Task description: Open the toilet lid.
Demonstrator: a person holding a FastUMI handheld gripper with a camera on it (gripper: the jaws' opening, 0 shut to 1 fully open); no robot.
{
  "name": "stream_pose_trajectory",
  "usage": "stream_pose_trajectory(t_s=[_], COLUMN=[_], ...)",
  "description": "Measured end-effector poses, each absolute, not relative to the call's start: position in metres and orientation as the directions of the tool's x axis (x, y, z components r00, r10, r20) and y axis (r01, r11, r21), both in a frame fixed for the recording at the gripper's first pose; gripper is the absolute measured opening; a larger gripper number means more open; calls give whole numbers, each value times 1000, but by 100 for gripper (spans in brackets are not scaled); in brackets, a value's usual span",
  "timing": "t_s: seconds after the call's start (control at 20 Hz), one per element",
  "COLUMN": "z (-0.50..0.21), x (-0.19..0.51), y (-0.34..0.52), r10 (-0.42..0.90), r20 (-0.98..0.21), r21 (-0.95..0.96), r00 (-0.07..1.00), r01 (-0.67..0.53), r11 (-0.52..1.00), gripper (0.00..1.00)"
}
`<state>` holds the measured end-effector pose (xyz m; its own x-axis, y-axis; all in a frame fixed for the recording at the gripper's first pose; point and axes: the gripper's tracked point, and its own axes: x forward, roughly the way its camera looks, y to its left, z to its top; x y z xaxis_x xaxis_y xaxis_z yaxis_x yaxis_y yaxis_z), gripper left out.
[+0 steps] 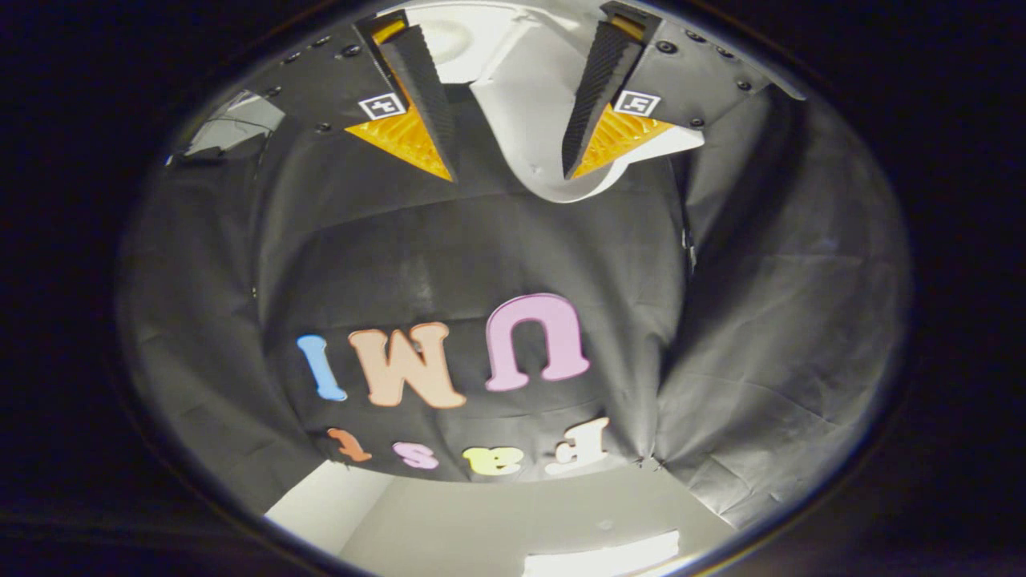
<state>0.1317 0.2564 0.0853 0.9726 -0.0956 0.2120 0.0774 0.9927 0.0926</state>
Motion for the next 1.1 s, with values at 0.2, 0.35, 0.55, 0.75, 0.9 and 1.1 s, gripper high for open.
stream_pose_trajectory(t_s=[0.2,0.35,0.55,0.75,0.9,1.1], z=[91,91,83,71,52,30], x=[109,99,95,98,102,96], y=[185,150,121,93,80,65], r10=[-194,-191,-109,-48,2,56], r20=[220,218,185,175,138,95], r21=[72,43,36,64,73,-19], r00=[956,957,977,983,990,994], r01=[183,186,105,37,-13,-55], r11=[981,982,994,997,997,998], gripper=[79,79,79,79,79,79])
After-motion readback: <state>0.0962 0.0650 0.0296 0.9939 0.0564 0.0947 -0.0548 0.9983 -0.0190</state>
